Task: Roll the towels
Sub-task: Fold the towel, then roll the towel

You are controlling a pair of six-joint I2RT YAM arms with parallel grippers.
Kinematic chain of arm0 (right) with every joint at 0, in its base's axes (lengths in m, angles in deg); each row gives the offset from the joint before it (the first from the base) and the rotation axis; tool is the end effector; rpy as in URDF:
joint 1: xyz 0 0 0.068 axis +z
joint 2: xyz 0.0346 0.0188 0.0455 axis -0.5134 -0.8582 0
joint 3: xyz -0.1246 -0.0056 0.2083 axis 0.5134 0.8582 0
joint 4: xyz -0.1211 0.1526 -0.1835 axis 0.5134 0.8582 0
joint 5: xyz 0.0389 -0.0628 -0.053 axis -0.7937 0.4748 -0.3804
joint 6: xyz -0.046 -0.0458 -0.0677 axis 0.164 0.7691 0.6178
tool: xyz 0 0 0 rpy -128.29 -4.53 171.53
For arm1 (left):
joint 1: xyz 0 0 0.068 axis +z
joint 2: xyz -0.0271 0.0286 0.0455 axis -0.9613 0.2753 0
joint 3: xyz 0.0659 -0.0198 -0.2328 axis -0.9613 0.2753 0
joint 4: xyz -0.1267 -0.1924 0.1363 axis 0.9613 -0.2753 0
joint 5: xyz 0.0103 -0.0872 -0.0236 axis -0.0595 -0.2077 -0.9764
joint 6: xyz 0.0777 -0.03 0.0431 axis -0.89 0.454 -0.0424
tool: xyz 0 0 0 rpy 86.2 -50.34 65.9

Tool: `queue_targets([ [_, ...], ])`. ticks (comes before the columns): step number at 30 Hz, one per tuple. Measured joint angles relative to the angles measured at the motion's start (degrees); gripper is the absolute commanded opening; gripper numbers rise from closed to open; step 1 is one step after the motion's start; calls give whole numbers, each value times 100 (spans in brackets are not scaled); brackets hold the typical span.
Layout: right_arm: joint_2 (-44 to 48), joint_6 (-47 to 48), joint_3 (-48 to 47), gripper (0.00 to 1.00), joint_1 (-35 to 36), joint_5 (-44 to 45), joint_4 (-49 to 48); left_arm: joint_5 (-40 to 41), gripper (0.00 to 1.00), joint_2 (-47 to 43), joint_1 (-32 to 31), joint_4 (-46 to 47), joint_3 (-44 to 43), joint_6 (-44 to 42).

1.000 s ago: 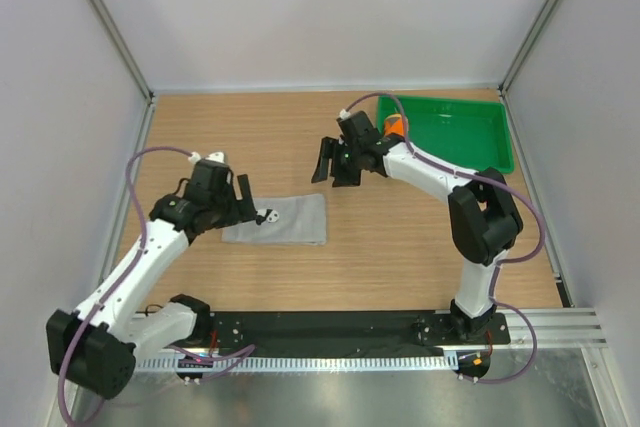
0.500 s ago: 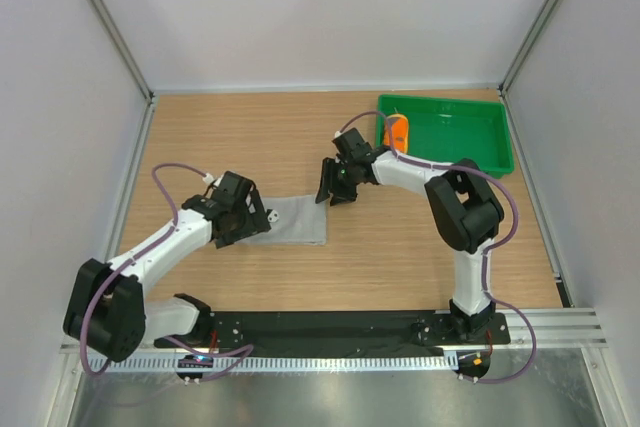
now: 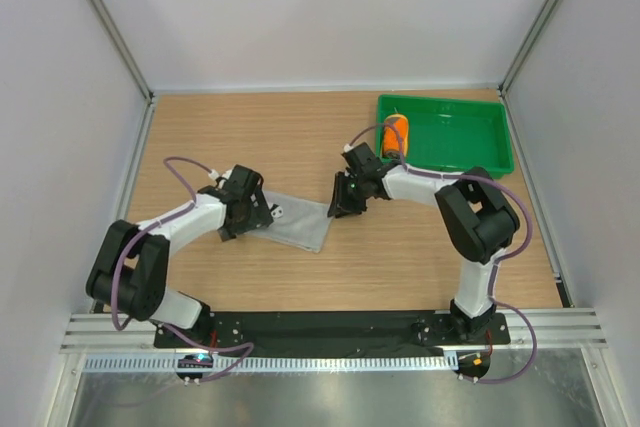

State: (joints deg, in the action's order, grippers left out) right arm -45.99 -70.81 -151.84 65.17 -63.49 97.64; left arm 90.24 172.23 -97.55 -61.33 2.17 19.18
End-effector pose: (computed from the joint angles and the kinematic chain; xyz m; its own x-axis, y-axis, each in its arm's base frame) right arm 0.3203 0.2456 0.0739 -0.9606 0.0329 -0.2760 -0.1094 0.8680 0.4844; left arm 0.2633 -0.0962 0.0845 -0.8201 -0.4185 -0.3903 -0.3957 0.9074 -0.1416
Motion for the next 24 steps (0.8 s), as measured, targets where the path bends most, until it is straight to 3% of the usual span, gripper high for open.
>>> queue_targets([
  [3, 457, -52, 612, 38, 0, 20, -72, 98, 88, 363, 111, 85, -317, -164],
  [8, 994, -144, 1095, 68, 0, 24, 98, 195, 86, 669, 153, 179, -713, -404],
  [14, 1362, 24, 1088, 71, 4, 393, 682, 479, 85, -70, -11, -96, -730, -664],
  [20, 1563, 63, 662, 71, -17, 549, 940, 713, 67, -1488, -737, -256, -765, -1054],
  [24, 1427, 61, 350, 71, -61, 522, 927, 697, 66, -1862, -1340, -107, -682, -1237],
])
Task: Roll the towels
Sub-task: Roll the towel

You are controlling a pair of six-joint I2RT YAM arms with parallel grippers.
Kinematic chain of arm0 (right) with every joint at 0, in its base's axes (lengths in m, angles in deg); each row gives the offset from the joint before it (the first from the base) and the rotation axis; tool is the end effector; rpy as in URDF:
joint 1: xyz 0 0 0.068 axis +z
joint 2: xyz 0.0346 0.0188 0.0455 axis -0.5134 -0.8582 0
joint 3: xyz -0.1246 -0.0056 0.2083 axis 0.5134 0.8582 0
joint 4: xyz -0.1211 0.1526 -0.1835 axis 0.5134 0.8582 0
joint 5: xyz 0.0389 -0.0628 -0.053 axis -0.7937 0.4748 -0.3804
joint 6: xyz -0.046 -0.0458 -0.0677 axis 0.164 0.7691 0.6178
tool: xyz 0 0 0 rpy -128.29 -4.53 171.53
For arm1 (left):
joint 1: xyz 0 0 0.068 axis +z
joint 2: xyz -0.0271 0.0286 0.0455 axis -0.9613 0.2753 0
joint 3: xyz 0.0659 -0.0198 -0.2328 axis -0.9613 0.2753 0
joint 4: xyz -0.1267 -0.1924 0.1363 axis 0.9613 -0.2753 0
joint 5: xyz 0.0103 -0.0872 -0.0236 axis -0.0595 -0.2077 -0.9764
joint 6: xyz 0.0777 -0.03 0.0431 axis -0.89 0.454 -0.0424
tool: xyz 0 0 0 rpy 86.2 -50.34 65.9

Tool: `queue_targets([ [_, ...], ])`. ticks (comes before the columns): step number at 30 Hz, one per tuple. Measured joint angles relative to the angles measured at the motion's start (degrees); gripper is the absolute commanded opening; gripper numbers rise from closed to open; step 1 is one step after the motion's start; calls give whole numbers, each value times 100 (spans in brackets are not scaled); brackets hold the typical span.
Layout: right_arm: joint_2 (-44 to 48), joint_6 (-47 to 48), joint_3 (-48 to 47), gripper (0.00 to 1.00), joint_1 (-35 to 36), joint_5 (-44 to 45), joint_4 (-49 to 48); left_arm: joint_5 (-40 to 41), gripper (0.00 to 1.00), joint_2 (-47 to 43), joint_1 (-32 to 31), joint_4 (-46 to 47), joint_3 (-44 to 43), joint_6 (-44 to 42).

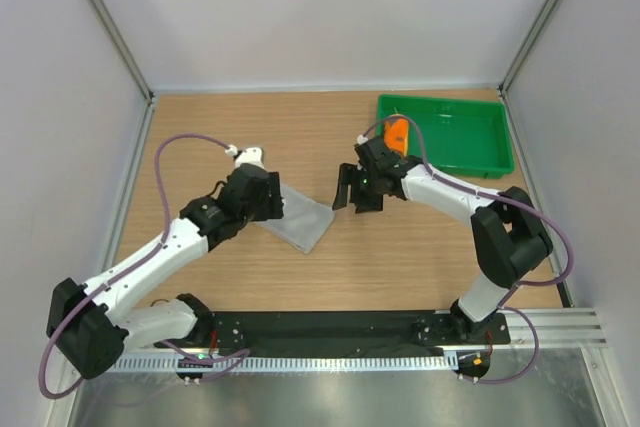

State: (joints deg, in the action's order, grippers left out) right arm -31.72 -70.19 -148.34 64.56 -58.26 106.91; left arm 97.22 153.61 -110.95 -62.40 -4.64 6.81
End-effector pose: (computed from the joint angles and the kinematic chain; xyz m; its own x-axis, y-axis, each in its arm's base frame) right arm 0.2998 0.2177 0.1314 -0.9364 0.0629 -0.3453 -0.0983 0.8974 0.4300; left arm 0.2458 -0.1511 0.2122 -0.6752 -0.1586 -0.7204 0.0089 0.9748 -0.2229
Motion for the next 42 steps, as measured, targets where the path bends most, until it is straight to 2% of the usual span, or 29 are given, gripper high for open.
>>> queue_targets([
  [5, -9, 0, -11, 72, -131, 76, 127, 52, 66, 293, -1008, 229, 188, -195],
  [9, 267, 11, 313, 73, -358, 267, 227, 81, 65, 922, -1633, 492, 177, -341],
  [13, 782, 79, 743, 72, -597, 415, 411, 155, 57, 1554, -1902, 592, 39, -420],
  [21, 1217, 234, 1233, 73, -911, 516, 592, 387, 55, 2492, -2277, 732, -326, -466],
  [31, 1217, 326, 1244, 72, -979, 505, 592, 570, 49, 2785, -2321, 802, -286, -415],
  [42, 1217, 343, 1244, 71, -992, 234, 533, 638, 27, 2889, -2369, 1263, 162, -289],
])
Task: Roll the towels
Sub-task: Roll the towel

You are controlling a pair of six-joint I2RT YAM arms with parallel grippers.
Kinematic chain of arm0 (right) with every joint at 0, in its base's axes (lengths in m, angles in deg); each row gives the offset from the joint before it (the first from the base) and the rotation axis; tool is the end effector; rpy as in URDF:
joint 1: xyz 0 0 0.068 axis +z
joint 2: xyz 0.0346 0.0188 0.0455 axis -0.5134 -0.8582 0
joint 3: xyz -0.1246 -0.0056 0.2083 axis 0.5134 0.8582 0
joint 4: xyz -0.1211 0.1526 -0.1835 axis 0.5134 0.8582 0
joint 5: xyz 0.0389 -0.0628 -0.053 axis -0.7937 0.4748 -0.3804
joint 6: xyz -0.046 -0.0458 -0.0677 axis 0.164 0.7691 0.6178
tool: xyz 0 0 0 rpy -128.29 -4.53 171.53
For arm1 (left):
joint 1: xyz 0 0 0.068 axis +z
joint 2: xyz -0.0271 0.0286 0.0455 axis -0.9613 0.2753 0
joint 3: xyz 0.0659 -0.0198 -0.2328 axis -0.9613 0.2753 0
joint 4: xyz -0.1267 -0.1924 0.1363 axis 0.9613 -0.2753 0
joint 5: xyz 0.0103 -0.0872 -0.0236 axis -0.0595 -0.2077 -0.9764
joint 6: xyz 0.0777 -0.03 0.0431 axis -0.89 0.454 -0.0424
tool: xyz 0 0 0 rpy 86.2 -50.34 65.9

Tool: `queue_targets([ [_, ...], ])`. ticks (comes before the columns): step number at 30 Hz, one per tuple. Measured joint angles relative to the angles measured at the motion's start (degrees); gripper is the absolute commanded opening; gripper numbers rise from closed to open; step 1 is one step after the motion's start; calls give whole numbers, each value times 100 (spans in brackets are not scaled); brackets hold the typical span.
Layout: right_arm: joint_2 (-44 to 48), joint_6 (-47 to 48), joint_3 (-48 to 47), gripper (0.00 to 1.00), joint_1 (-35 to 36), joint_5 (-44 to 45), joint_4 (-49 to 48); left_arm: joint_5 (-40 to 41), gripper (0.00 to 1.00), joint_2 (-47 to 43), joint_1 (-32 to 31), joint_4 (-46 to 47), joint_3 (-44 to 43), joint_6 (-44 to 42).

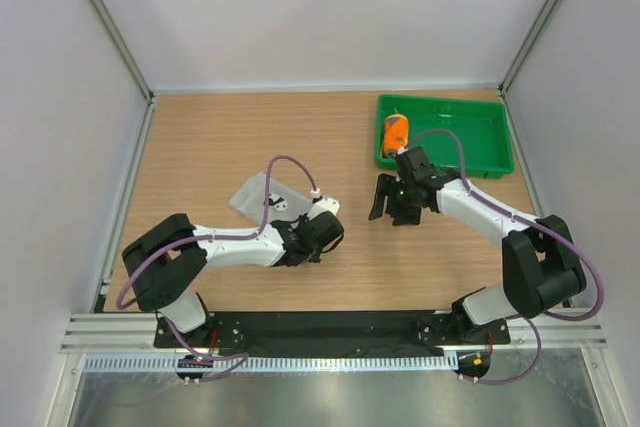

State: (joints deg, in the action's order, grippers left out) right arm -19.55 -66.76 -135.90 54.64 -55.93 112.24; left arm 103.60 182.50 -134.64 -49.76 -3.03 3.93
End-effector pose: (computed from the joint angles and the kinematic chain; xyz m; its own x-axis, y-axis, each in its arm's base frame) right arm 0.2767 0.1344 0.1215 -0.9357 0.1629 -0.3128 0.0498 0.9391 0.3400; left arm 0.1899 -0.2645 0.0791 -0.7287 0.3343 -0.5977 0.3674 0.9274 0.0707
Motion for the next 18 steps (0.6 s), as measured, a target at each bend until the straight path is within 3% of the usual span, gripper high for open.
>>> queue_targets([
  [7, -369, -422, 4, 68, 98, -1010, -822, 114, 23, -22, -48, 199, 105, 20],
  [13, -1370, -789, -116, 59, 433, -1421, -1493, 155, 19, -31, -55, 225, 127, 22],
  [18, -2006, -1069, -492, 58, 584, -1792, -1969, 170, 17, -55, -61, 271, 170, 26],
])
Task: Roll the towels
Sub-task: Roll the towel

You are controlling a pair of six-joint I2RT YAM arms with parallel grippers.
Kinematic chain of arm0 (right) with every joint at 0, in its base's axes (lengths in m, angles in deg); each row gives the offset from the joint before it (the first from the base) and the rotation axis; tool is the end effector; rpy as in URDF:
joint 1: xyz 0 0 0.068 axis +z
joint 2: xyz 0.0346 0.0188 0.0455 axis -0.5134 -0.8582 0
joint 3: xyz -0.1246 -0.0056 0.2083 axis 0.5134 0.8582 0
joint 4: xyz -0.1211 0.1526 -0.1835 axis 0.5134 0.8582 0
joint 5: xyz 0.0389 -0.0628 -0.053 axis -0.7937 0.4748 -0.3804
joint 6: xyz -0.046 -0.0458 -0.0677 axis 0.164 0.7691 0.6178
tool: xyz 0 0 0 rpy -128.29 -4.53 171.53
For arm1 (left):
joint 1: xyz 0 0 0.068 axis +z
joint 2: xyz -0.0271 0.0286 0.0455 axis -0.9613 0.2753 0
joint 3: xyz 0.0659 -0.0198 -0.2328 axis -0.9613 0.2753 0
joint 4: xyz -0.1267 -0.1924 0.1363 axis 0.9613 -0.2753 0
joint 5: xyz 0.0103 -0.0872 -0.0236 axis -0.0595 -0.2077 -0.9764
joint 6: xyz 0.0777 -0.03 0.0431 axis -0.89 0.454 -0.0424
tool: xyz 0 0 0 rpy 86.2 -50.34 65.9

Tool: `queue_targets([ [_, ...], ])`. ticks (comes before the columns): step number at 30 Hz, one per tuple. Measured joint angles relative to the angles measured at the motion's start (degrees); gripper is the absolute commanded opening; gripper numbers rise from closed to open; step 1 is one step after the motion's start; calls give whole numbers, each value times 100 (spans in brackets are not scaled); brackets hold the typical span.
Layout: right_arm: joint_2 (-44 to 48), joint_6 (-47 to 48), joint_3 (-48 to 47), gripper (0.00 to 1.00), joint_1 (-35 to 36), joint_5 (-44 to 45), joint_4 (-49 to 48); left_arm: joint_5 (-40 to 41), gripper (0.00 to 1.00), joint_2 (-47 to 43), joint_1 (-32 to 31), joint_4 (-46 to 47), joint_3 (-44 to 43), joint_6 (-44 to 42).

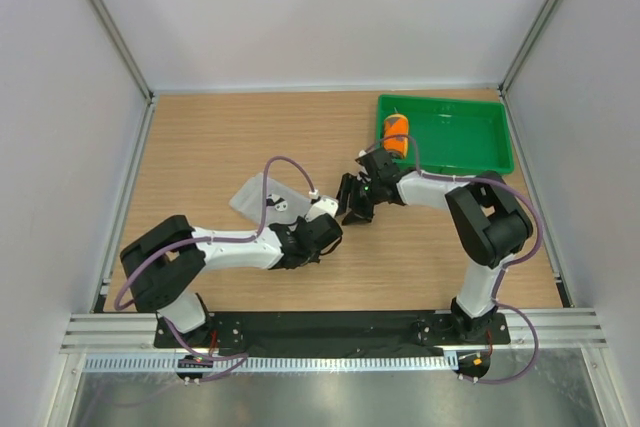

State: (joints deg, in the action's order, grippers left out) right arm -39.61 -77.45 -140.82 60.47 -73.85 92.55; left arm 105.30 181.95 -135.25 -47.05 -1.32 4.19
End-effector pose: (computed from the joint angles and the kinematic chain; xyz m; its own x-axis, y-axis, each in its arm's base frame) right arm 0.2997 0.2124 0.0685 -0.9813 0.1460 -0.1255 0.0366 0.7812 0.6233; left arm 0.1881 -0.2637 0.0777 -0.7097 0.3206 -0.6273 0.3581 0.9310 0.0707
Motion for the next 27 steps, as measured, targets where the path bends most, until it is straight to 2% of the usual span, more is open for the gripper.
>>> queue_targets([
  [7, -306, -195, -216, 56, 87, -120, -380, 33, 15, -83, -7, 125, 118, 98],
  [14, -621, -236, -470, 19, 142, 66, -376, 11, 7, -223, -15, 168, 249, 131],
  [17, -693, -223, -518, 7, 144, 111, -372, -28, 2, -280, -15, 168, 297, 149],
  [20, -684, -203, -518, 1, 144, 168, -330, -70, 0, -337, -15, 179, 345, 162],
  [22, -636, -153, -514, 1, 149, 254, -256, -101, 0, -365, -15, 181, 367, 195],
  [25, -501, -37, -505, 33, 181, 455, 37, -212, 0, -422, -15, 170, 385, 260],
  [26, -426, 20, -501, 51, 181, 546, 142, -278, 0, -452, -15, 133, 387, 282],
  [27, -330, 48, -501, 61, 166, 605, 243, -339, 0, -492, -20, 74, 389, 306],
])
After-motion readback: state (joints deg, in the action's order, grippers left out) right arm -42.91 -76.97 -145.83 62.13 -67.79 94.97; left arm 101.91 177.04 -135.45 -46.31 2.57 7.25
